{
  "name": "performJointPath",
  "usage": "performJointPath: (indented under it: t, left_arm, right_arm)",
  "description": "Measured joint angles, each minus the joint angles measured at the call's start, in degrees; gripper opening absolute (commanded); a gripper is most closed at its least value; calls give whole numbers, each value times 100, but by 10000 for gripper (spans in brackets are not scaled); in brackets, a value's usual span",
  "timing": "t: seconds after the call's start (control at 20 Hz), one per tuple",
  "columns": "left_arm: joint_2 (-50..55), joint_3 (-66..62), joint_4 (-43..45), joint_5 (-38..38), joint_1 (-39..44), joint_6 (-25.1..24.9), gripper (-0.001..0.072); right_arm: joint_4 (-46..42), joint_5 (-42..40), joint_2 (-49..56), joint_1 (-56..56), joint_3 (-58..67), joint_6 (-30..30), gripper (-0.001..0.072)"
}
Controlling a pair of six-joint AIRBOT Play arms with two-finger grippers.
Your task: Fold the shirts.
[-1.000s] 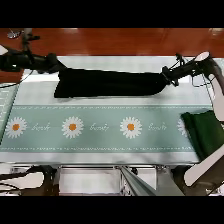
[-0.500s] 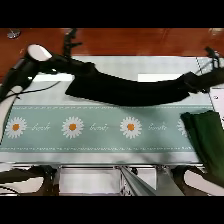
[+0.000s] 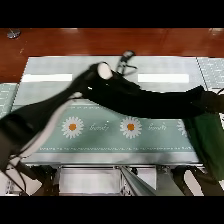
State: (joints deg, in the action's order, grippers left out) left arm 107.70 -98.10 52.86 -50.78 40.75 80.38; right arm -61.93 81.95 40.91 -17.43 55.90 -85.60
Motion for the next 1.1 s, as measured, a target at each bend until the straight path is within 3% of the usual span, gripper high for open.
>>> performJointPath:
  t: [0.3,0.45,0.8,0.95,1.1]
  left_arm:
    - [894,-544,-874,-275,1047,199,15]
    - [975,-754,-1021,-501,1008,179,14]
    - [195,-1213,-1102,-1552,-1051,76,14]
    - [-442,-1110,-800,-2188,-2197,-2,14]
    - [-1526,-271,-358,-2221,-3147,-109,14]
  right_arm:
    - [81,87,-251,-7,-52,-101,39]
    - [153,74,-275,-7,-52,-105,39]
    - [387,-251,120,599,168,-173,39]
    - [431,-732,935,1364,691,-295,39]
    - [437,-1123,2203,2221,1609,-358,39]
